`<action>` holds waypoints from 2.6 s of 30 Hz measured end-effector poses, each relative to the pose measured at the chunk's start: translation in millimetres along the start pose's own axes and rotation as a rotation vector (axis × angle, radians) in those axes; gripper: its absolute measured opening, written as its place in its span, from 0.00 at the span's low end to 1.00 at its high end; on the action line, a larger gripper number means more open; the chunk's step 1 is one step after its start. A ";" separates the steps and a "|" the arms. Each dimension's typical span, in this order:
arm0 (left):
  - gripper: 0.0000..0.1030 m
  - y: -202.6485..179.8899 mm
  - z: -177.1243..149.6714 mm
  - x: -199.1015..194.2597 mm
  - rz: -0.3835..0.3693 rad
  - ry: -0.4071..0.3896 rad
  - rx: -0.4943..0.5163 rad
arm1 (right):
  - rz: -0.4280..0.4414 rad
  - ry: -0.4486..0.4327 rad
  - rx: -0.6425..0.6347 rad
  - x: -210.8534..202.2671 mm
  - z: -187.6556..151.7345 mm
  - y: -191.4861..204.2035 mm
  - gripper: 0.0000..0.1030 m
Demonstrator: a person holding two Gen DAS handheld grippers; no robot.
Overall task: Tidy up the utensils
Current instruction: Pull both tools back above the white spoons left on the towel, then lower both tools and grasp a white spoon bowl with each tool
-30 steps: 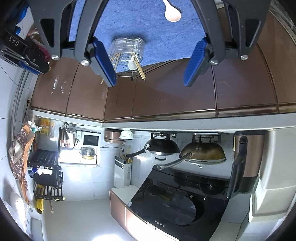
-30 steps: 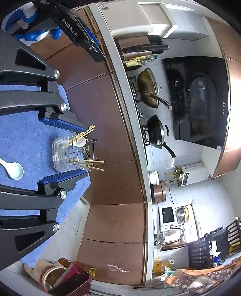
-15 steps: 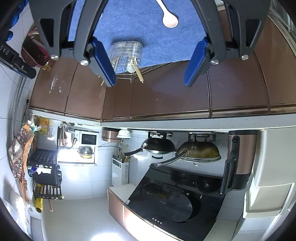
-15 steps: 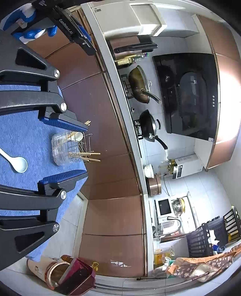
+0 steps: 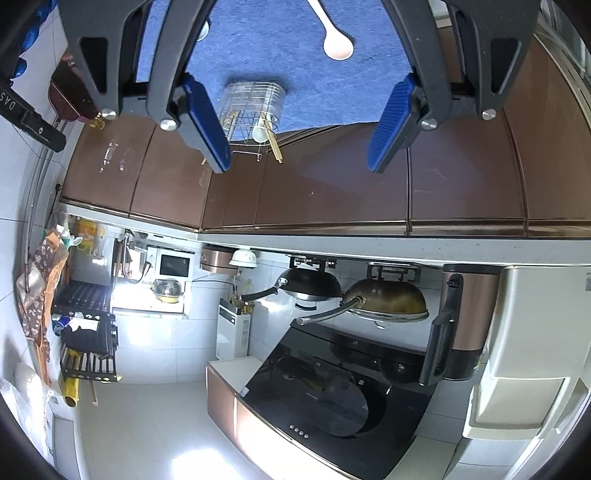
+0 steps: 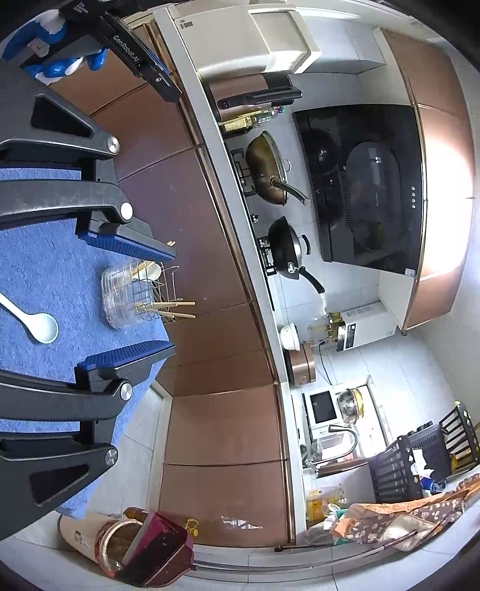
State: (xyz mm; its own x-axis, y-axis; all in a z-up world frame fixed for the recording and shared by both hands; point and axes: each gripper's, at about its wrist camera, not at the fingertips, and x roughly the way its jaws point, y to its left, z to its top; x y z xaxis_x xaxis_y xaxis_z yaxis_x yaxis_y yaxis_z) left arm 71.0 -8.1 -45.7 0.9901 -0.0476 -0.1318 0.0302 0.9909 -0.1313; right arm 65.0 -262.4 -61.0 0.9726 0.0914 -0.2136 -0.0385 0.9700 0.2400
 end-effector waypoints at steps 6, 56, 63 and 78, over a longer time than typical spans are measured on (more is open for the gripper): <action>0.73 13.5 2.8 -5.7 0.033 0.000 -0.030 | -0.007 -0.010 -0.006 -6.0 -0.6 2.4 0.45; 0.83 112.5 -137.6 151.1 -0.019 0.646 -0.309 | -0.050 0.350 0.068 106.2 -79.2 -61.5 0.55; 0.80 120.2 -179.4 186.1 -0.107 0.765 -0.361 | 0.007 0.586 0.151 156.1 -135.7 -86.7 0.46; 0.48 120.6 -207.8 225.7 -0.150 0.875 -0.351 | 0.107 0.734 0.230 197.7 -173.9 -108.7 0.32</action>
State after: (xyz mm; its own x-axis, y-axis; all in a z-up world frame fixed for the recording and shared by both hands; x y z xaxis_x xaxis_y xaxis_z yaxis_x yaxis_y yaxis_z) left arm 269.6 74.5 -295.5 0.5211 -0.3894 -0.7595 -0.0349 0.8794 -0.4748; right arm 221.6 -310.6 -294.0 0.5623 0.3854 -0.7316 0.0029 0.8838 0.4678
